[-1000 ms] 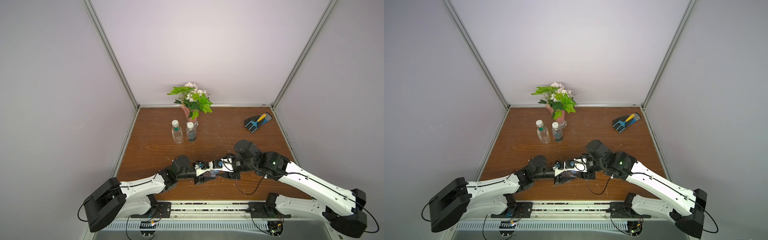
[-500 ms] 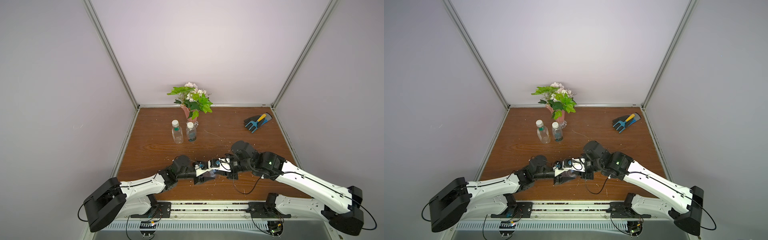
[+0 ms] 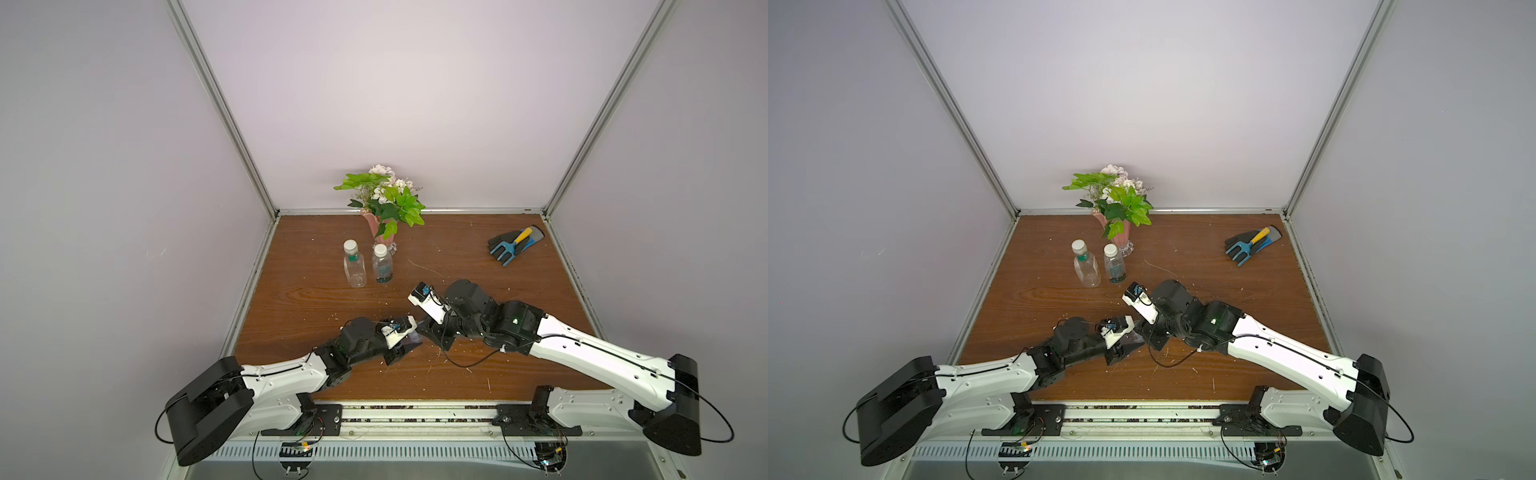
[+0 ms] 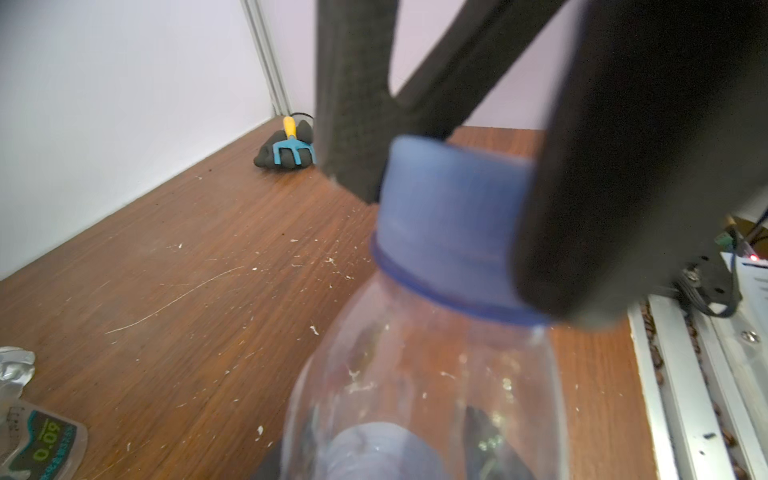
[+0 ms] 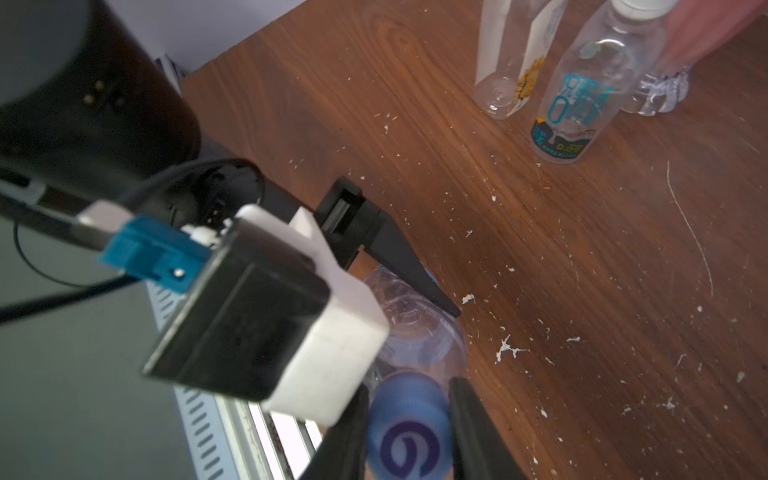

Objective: Screw on the bottle caps
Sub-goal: Screw the bottle cap onto the plastic bottle.

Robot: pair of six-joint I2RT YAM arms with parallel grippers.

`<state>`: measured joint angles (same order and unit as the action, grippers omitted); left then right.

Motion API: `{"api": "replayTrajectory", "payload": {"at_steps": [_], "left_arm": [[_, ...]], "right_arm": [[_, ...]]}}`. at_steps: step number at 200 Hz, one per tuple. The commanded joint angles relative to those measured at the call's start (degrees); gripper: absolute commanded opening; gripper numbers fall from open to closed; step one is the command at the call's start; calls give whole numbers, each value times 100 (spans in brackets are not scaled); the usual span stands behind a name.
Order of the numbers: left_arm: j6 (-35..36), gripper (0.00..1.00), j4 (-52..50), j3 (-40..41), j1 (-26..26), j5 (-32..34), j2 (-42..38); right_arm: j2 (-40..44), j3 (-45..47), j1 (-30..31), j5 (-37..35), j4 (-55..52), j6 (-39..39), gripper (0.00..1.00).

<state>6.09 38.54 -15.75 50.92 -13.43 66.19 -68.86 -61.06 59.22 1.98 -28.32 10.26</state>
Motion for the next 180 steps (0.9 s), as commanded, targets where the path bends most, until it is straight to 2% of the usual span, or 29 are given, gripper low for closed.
{"api": "replayTrajectory", "payload": {"at_steps": [1,9,18,46,59,78,107,180], "left_arm": [[-328,54,889,-127,-37,776,32],[-385,54,930,-113,-38,821,34],[-439,54,999,-83,-40,881,24],[-629,55,1200,-38,-38,1056,23],[-745,56,1247,-59,-38,1133,42],[-880,56,1385,-77,-37,1082,101],[-998,56,1414,-161,-42,997,198],[-1048,57,1412,-219,-38,983,284]], "right_arm": [[28,-140,-17,-197,5,924,33],[161,-153,-7,-386,-31,940,46],[366,-116,-12,-607,-25,996,53],[1238,438,-7,-1135,566,1503,65],[1700,983,-8,-1243,1318,1898,67],[2278,1911,36,-1295,2631,2234,78],[2278,2386,260,-1694,3417,2193,82],[1078,1960,690,-2113,4010,1815,84]]}}
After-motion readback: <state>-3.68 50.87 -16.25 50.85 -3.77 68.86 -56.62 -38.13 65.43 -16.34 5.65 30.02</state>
